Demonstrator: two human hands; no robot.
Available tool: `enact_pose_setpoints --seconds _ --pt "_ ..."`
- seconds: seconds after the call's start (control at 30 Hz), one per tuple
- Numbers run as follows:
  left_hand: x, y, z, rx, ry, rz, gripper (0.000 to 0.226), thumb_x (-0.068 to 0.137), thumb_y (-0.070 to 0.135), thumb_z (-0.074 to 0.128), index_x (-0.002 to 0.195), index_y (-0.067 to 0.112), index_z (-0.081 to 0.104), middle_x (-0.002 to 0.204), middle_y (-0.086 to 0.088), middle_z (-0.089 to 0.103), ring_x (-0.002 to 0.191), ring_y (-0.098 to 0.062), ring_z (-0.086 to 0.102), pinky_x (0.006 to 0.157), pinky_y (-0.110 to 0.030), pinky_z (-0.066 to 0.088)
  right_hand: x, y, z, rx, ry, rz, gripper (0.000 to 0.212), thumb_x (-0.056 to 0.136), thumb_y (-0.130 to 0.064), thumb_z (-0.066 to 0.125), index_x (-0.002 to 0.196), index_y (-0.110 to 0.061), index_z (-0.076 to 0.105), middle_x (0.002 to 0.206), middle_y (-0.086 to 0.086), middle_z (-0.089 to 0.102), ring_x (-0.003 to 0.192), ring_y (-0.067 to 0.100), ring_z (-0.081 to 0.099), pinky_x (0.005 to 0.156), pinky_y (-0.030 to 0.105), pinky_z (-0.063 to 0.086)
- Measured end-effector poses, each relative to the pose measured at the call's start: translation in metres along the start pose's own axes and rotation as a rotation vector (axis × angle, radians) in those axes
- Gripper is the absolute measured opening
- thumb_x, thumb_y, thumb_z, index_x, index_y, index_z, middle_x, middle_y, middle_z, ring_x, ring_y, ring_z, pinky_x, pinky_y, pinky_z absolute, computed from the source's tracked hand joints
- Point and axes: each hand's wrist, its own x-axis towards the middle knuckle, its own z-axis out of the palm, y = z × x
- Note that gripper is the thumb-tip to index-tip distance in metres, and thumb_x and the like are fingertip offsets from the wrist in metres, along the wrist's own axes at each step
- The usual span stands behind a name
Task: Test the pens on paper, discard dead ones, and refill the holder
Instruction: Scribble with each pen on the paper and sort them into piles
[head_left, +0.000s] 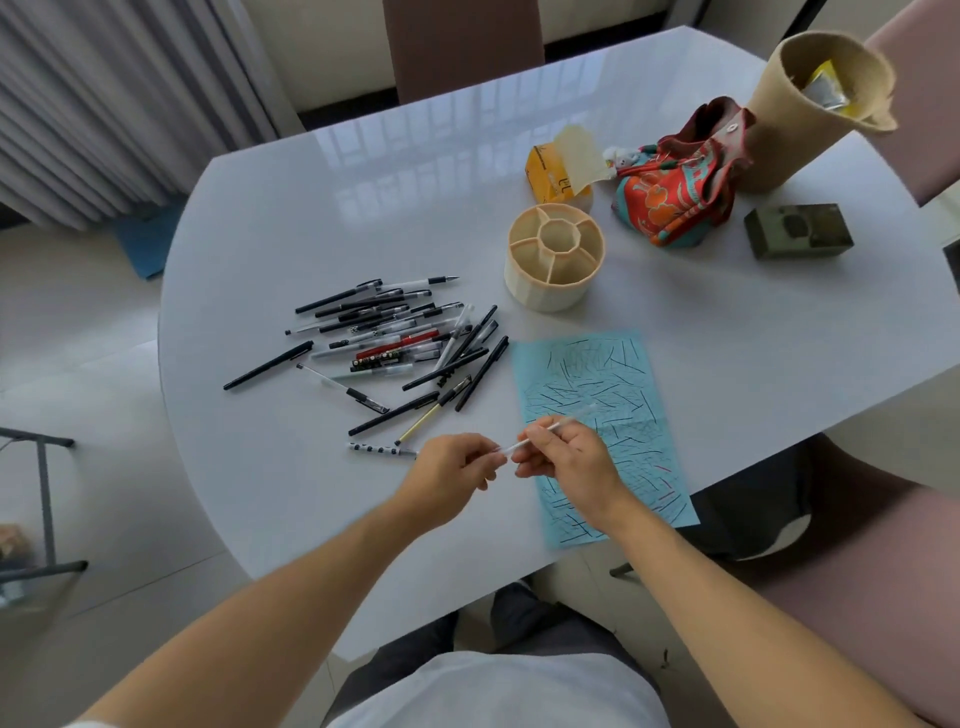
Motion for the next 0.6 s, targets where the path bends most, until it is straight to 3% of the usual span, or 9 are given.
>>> enact_pose_setpoints --seconds 0.2,0.3,0.37,0.5,0.6 --pt "0.016 0.018 0.018 0.275 0.177 0.127 0.017 0.096 0.03 0.064 0.09 0.019 0.076 0.068 0.007 0.069 0.064 -0.008 0.064 0.064 -0.032 0.053 0.01 -0.001 -0.007 0.049 0.164 0.002 0.021 0.104 -0.015 0.056 0.097 0.001 0.067 0.074 0.01 0.073 0.057 0.022 0.068 0.061 0.033 0.06" --pt "0.019 0.006 0.011 0.345 0.286 0.092 0.016 0.095 0.026 0.065 0.086 0.015 0.074 0.072 0.003 0.071 0.068 -0.02 0.066 0.065 -0.034 0.052 0.026 -0.006 -0.041 0.095 0.419 0.036 0.022 0.102 -0.018 0.057 0.087 -0.003 0.065 0.066 0.009 0.068 0.046 0.02 0.063 0.052 0.033 0.058" --pt "0.015 -0.011 -0.002 0.41 0.33 0.055 0.015 0.095 0.026 0.066 0.088 0.017 0.074 0.074 0.003 0.072 0.071 -0.023 0.067 0.064 -0.033 0.049 0.037 -0.013 -0.079 0.027 0.544 0.009 0.025 0.101 -0.019 0.057 0.082 -0.005 0.065 0.066 0.011 0.068 0.045 0.019 0.063 0.054 0.034 0.058" --pt "0.022 -0.01 0.006 0.499 0.298 0.186 0.014 0.097 0.031 0.064 0.096 0.02 0.073 0.093 0.005 0.074 0.085 -0.019 0.068 0.069 -0.029 0.048 0.054 -0.022 -0.1 -0.126 0.412 -0.099 0.015 0.098 -0.022 0.063 0.09 -0.012 0.072 0.078 0.011 0.077 0.065 0.021 0.073 0.062 0.031 0.062" --pt "0.043 0.005 0.031 0.51 0.161 0.297 0.017 0.099 0.028 0.061 0.102 0.013 0.069 0.123 -0.003 0.07 0.114 -0.022 0.065 0.091 -0.035 0.054 0.071 -0.02 -0.078 -0.252 0.309 -0.18 0.009 0.094 -0.021 0.066 0.089 -0.02 0.074 0.079 0.006 0.077 0.076 0.023 0.076 0.072 0.036 0.063"
